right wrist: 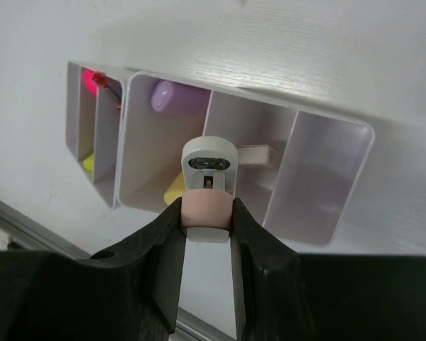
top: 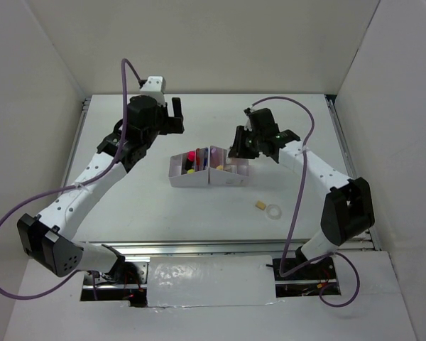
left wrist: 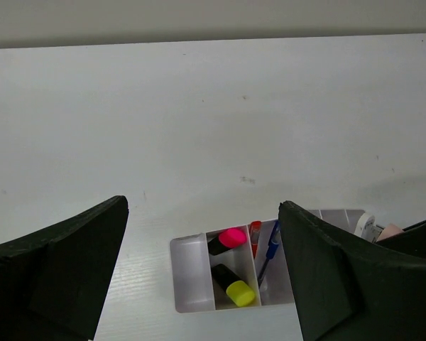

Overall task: Sort the stationery into containers
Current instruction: Place the stapler in the storage box, then pick up the stationery from the center of the board.

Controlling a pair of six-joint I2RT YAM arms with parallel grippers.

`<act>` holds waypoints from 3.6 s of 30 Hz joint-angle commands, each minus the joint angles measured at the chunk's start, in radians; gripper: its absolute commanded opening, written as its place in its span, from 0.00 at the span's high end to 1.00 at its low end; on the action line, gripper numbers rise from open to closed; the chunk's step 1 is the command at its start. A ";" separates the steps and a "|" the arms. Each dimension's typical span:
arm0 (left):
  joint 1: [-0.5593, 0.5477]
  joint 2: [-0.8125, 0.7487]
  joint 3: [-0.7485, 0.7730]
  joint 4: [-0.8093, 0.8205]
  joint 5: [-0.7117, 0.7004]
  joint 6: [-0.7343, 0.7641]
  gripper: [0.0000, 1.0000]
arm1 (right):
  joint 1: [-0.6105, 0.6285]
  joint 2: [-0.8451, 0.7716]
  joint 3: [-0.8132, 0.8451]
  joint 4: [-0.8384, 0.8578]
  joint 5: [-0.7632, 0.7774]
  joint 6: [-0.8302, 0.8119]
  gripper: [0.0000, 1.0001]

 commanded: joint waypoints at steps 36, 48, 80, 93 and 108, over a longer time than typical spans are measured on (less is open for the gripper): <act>0.040 -0.012 -0.021 0.000 0.058 -0.015 0.01 | 0.083 0.158 0.164 -0.151 0.095 -0.005 0.65; 0.066 -0.032 -0.022 0.000 0.231 0.082 0.01 | 0.042 0.054 0.181 -0.161 0.060 -0.117 0.38; 0.073 -0.097 -0.117 -0.012 0.535 0.255 0.02 | -0.233 -0.142 -0.276 -0.452 0.078 -0.876 0.60; 0.077 -0.092 -0.116 -0.025 0.555 0.265 0.02 | -0.193 0.006 -0.265 -0.451 0.072 -0.866 0.62; 0.084 -0.092 -0.122 -0.034 0.567 0.271 0.03 | -0.188 0.096 -0.239 -0.452 0.086 -0.844 1.00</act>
